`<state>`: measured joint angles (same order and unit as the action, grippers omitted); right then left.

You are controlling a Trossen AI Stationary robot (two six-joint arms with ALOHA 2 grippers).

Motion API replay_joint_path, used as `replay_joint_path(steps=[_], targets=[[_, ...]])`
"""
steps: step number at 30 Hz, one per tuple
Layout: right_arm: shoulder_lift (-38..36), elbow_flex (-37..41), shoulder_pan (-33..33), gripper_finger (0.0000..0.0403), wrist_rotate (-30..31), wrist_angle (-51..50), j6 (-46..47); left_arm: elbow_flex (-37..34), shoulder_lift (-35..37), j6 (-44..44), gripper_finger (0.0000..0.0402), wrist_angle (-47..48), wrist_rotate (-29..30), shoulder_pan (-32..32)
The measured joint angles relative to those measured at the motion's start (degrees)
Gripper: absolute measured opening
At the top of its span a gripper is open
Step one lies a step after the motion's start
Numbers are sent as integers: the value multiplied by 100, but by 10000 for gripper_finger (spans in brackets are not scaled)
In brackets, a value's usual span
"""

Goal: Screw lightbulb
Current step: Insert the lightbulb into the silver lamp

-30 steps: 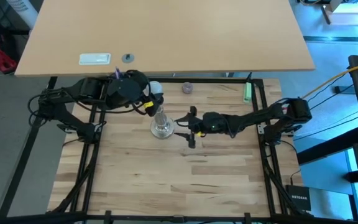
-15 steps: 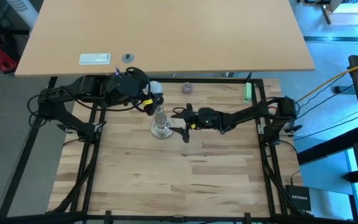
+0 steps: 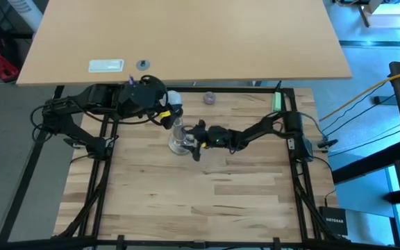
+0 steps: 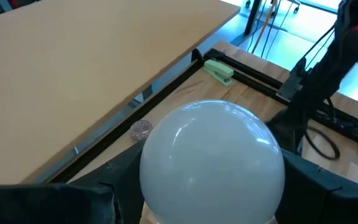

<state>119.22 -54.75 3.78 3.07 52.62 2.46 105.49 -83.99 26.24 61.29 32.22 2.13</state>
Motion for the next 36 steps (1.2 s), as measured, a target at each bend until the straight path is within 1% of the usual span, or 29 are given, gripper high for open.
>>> replay_joint_path(steps=[1, 4, 9, 12, 15, 16, 21, 23, 25, 26, 27, 28, 33, 36], targets=[[116, -94, -24, 304, 193, 65, -18, -2, 0, 2, 249, 9, -3, 0], [334, -327, -1, 299, 466, 166, 23, -4, 0, 0, 249, -8, -1, 0], [527, -600, 0, 281, 538, 359, 18, -6, -2, 9, 249, -13, -3, 0], [661, -687, -1, 255, 511, 344, -16, -6, -2, 11, 249, -10, -3, 0], [684, -681, -1, 215, 553, 326, 25, -6, -2, 18, 249, -12, -3, 0], [684, -680, -1, 212, 583, 340, 24, -6, -2, 17, 249, -14, -5, 0], [621, -676, 5, 212, 314, 321, 15, -6, -2, -75, 249, -24, -16, 0], [551, -670, 16, 212, 70, 255, -8, -6, -4, -192, 249, -31, -55, 2], [450, -654, 21, 211, -232, 140, -151, -6, -2, -363, 249, -65, -248, 2], [370, -654, 21, 184, -331, 87, -169, -6, -2, -454, 249, -83, -361, 2], [246, -643, 21, 143, -491, -167, -248, -4, 0, -564, 249, -119, -521, 2], [223, -637, 15, 161, -653, -245, -288, -2, 2, -662, 249, -121, -670, 2], [135, -626, 12, 160, -1325, -445, -409, 9, 4, -1352, 249, -116, -1105, 2], [135, -626, 12, 160, -1571, -433, -452, 9, 4, -1736, 249, -121, -1332, 4]])
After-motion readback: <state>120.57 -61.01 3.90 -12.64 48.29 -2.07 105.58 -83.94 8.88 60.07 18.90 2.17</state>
